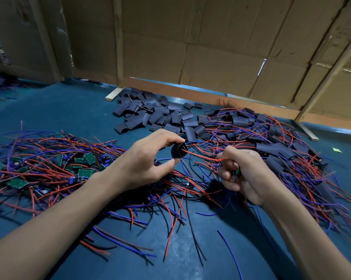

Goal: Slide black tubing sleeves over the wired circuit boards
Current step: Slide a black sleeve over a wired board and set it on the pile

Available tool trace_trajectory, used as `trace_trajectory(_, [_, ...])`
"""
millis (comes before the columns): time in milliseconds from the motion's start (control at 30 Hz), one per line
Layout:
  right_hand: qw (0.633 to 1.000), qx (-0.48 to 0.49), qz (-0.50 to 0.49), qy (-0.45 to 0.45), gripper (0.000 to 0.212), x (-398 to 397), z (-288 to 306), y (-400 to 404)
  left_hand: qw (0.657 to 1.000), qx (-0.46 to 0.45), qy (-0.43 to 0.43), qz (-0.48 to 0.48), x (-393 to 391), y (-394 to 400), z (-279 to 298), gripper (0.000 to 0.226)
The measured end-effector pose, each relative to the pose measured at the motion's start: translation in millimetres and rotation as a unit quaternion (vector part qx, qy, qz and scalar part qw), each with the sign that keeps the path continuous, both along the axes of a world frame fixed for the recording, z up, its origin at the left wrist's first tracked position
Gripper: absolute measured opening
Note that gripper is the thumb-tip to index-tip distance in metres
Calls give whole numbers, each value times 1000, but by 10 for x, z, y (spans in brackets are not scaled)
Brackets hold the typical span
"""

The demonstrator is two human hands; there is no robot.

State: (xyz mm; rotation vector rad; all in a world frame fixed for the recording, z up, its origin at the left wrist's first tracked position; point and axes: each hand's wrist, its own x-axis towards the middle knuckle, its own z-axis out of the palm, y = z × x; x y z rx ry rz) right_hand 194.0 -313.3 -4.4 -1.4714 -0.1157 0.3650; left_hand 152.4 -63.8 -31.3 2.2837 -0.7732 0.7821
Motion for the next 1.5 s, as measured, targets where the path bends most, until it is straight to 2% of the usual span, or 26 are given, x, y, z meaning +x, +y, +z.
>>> trace_trajectory(100, [1000, 5, -10, 3, 15, -13, 14, 3, 1000, 5, -6, -4, -2, 9, 6, 41])
trace_trajectory(200, [999, -36, -11, -26, 31, -59, 37, 21, 999, 40, -28, 0, -18, 7, 8, 41])
trace_trajectory(300, [985, -109, -1, -132, 32, -155, 51, 83, 991, 105, -75, 33, -30, -25, 15, 38])
trace_trajectory(400, [941, -208, 6, -268, 21, -241, 35, 164, 983, 133, -114, 49, -41, -71, 28, 34])
trace_trajectory(467, [946, -204, 49, -246, 20, -275, 4, 209, 980, 140, -131, 53, -48, -93, 32, 32])
trace_trajectory(533, [972, -119, 84, -184, 27, -264, -28, 247, 979, 137, -136, 59, -51, -94, 38, 31])
trace_trajectory(600, [980, -55, 73, -175, 35, -247, -21, 263, 981, 125, -133, 63, -51, -81, 47, 30])
trace_trajectory(700, [985, 24, 33, -167, 35, -247, 3, 261, 984, 106, -125, 63, -55, -64, 66, 29])
trace_trajectory(833, [991, 126, 12, -39, 42, -256, 12, 255, 986, 103, -121, 56, -68, -69, 79, 28])
trace_trajectory(900, [998, 50, 5, -25, 32, -267, 35, 246, 985, 104, -127, 54, -73, -73, 86, 25])
trace_trajectory(1000, [996, -64, 16, -54, 14, -246, 9, 208, 982, 108, -142, 57, -74, -74, 101, 25])
trace_trajectory(1067, [994, -71, 23, -79, 12, -227, 10, 181, 981, 115, -142, 61, -74, -71, 97, 27])
trace_trajectory(1200, [973, -101, 30, -205, 1, -218, 32, 150, 981, 126, -136, 57, -71, -82, 78, 30])
trace_trajectory(1267, [960, -122, 33, -251, 4, -219, 30, 139, 981, 128, -135, 48, -76, -113, 67, 31])
trace_trajectory(1400, [953, -129, 16, -272, 5, -242, -7, 172, 978, 136, -156, 33, -79, -147, 55, 30])
trace_trajectory(1500, [970, -58, -6, -236, 5, -252, -11, 218, 980, 117, -161, 31, -69, -130, 64, 37])
